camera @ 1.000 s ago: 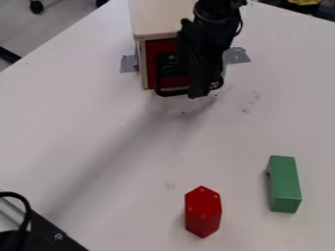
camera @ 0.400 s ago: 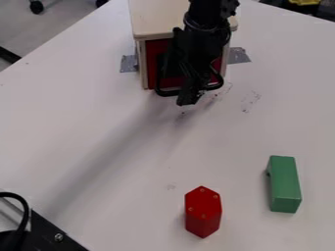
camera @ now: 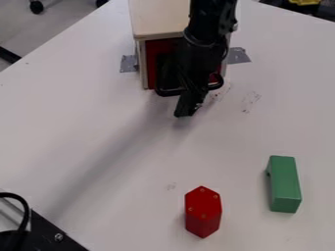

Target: Open the drawer

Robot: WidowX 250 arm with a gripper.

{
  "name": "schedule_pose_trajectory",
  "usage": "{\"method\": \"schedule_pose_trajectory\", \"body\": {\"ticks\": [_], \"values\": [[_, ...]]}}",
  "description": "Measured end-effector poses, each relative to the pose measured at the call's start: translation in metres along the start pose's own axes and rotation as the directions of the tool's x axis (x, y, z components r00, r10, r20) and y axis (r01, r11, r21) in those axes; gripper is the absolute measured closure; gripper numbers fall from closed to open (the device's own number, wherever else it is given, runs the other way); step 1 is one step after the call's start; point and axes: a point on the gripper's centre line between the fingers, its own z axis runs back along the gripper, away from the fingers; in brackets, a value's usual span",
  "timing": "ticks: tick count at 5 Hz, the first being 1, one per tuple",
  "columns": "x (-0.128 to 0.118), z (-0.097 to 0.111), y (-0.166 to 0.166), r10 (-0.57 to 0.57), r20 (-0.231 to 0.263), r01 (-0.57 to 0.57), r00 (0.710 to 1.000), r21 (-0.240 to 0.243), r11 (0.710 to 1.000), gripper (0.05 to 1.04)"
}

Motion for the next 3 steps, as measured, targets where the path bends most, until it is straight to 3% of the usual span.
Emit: {"method": "schedule_pose_trajectory", "body": {"ticks": [1, 3], "values": [[0.0072, -0.0076, 0.0042, 0.006, -0.01, -0.006, 1.0, 0.004, 1.0, 0.133], [0.0085, -0.0112, 0.0015, 0.001, -0.007, -0.001, 1.0, -0.014, 1.0, 0.719]]}}
